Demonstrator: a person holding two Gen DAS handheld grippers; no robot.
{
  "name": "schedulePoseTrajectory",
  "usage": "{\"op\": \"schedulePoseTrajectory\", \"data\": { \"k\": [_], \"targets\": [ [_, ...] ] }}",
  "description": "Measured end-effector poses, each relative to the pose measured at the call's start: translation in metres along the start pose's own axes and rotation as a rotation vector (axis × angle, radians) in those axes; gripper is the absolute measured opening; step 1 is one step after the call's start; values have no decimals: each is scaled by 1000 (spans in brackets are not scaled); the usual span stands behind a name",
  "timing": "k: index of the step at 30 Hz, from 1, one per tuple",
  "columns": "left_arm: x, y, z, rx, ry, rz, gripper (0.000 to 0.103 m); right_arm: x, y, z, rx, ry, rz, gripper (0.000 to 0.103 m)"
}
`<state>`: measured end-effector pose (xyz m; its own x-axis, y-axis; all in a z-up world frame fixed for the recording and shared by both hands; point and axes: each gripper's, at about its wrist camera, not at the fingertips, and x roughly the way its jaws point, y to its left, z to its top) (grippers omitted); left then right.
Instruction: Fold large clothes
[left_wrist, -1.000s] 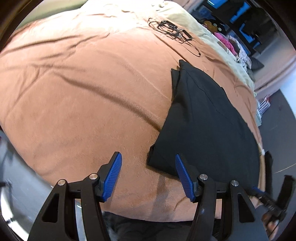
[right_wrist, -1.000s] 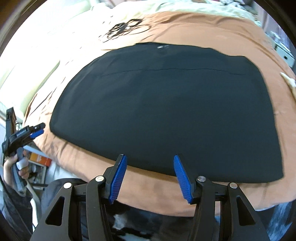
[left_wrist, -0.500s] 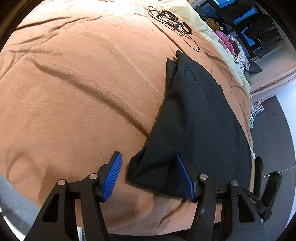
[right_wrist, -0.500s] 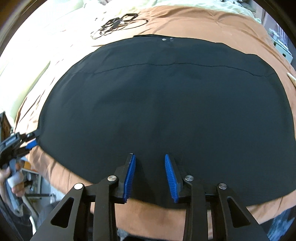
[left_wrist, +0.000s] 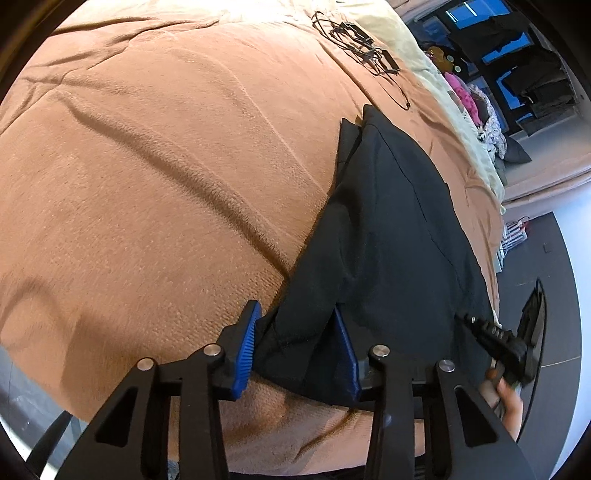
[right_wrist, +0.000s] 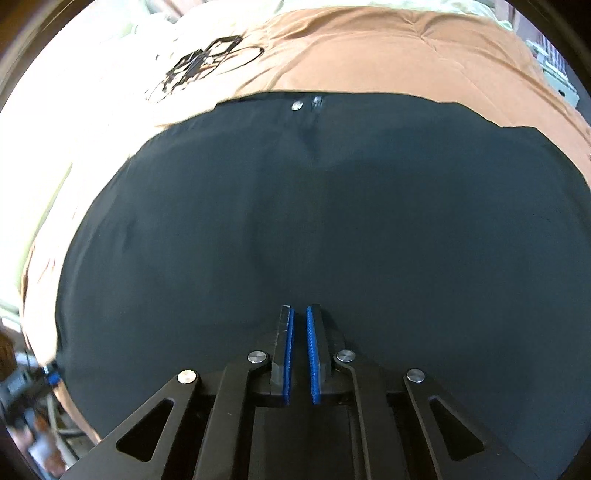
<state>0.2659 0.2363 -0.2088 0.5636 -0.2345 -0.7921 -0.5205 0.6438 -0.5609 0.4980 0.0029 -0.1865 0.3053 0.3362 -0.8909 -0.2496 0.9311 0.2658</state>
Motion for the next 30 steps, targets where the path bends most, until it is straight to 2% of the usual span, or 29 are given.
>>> {"op": "schedulePoseTrajectory", "data": {
  "k": [2,11,22,29,30],
  "targets": [
    [-1,0,0,-11,-2,1,39,7,-6,21,38,-13,21,7],
    [-1,4,-2,-105,-7,-7,39,29,-23,70,104,-25,60,0],
    [4,3,2,-148,11,-3,39,55,-26,125,121,-55,78,0],
    [12,5,5,-183,9,-30,39,59,-28,138,118,-57,104,0],
    [12,4,5,-179,4,-27,36,58,-28,140,115,-54,107,0]
  ]
}}
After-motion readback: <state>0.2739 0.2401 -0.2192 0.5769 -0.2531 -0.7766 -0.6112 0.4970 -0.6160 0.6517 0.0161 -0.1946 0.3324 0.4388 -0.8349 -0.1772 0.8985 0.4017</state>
